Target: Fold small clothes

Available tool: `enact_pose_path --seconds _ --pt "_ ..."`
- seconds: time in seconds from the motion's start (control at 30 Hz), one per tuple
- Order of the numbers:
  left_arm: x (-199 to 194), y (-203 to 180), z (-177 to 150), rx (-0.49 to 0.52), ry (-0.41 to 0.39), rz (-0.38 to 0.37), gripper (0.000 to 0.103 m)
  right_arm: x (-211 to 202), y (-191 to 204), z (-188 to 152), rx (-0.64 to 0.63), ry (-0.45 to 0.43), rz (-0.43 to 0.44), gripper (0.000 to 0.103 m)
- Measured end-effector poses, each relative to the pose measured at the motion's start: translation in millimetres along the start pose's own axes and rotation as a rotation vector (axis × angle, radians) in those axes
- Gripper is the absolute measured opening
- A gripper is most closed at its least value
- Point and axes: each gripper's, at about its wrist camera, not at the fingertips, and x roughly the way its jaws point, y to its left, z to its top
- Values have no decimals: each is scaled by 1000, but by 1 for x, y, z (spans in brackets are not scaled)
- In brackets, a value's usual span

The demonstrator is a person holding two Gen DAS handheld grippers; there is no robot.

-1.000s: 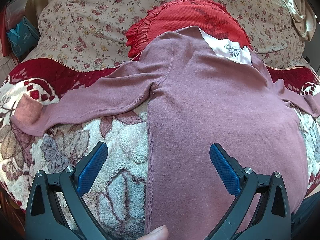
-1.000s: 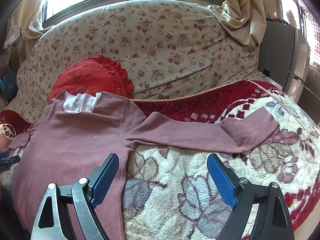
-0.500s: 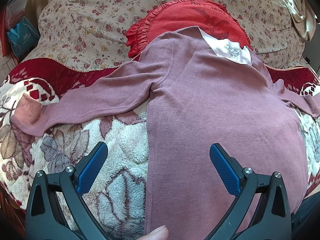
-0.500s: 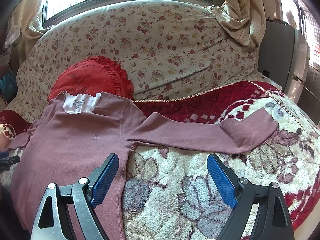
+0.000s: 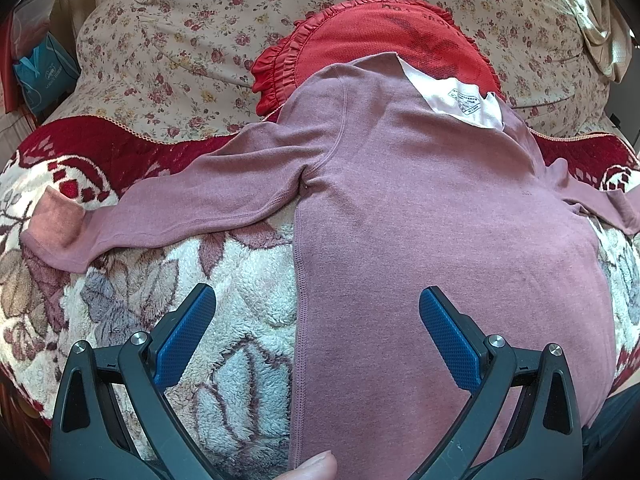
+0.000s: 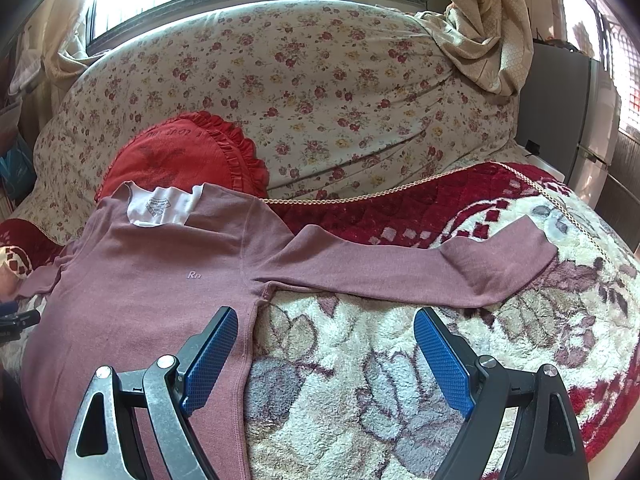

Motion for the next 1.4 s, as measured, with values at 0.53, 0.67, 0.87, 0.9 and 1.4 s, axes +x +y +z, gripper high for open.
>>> enact_pose_path --seconds 0.53,0.67,0.87,0.9,1.4 --pt "0 0 0 0 0 0 102 -1 2 0 -5 0 -1 88" --pt "0 0 0 0 0 -1 102 -1 3 0 -9 0 -2 88" --pt "1 -1 -1 -1 1 -2 102 -1 3 0 -9 0 -2 88" --pt "1 -1 -1 -1 1 -2 102 0 3 1 -10 1 -2 88" --pt "1 -2 -2 -2 2 -2 102 -1 4 0 -10 0 -3 88"
